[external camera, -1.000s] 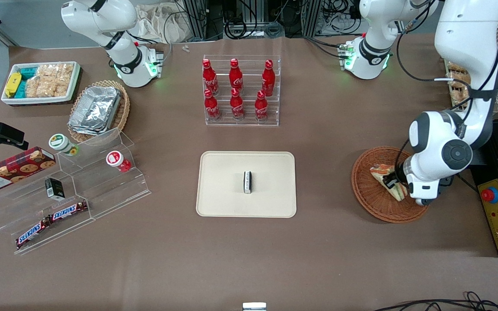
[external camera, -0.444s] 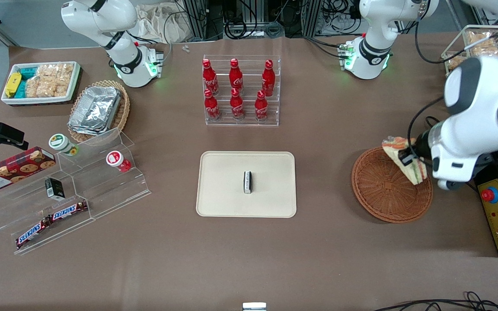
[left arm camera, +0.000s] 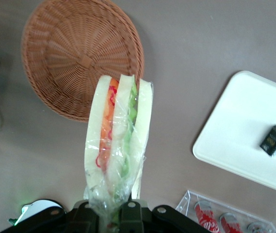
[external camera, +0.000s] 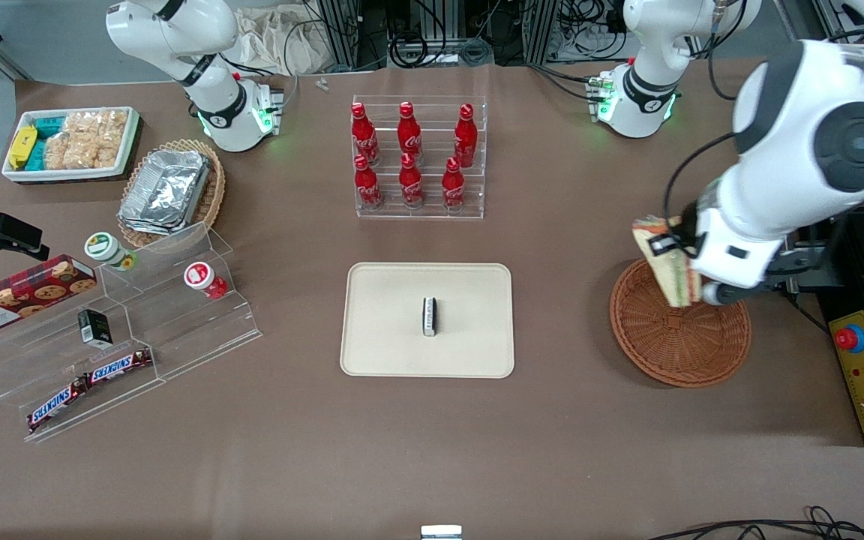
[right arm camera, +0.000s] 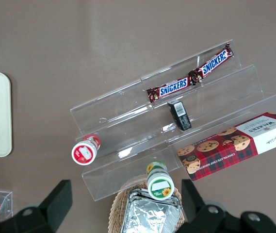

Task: Place sandwich from basket to tray
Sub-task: 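Lift the sandwich and carry it toward the cream tray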

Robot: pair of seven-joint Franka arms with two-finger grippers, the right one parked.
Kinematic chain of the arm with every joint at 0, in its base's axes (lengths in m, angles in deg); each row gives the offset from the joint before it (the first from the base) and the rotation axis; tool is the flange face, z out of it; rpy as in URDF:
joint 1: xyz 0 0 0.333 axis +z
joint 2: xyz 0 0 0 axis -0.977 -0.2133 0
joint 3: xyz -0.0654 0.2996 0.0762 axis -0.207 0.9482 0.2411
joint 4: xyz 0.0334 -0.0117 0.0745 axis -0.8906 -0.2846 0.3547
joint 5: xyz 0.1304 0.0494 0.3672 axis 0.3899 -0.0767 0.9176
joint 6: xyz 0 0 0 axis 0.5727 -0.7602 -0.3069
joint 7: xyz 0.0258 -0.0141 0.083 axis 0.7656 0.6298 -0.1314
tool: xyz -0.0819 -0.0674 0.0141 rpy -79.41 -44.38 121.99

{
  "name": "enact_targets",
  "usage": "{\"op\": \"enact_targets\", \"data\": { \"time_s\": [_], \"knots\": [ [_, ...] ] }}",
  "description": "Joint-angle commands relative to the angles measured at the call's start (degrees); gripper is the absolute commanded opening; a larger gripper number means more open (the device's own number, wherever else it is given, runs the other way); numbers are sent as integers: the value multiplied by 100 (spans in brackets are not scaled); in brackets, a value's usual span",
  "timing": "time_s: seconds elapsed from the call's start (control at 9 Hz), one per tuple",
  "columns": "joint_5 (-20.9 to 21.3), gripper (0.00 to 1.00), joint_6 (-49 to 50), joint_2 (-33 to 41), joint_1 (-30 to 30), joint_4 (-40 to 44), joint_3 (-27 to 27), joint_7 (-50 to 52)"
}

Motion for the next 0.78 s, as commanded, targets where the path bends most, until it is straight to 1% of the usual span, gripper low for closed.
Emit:
{"op": "enact_targets", "data": {
  "time_s": [0.0,0.11,0.33,0.44,0.56,0.67],
  "knots": [
    [52,0,93,-265,-147,249,-338,-353],
    [78,0,-38,-423,-374,249,-479,-398],
    [87,0,-626,-774,-875,170,-498,-372],
    [113,0,-819,-1019,-1121,196,-489,-354],
    [87,0,-1109,-1361,-1219,205,-498,-380],
    [226,0,-1416,-1599,-1438,179,-489,-380]
  ]
}}
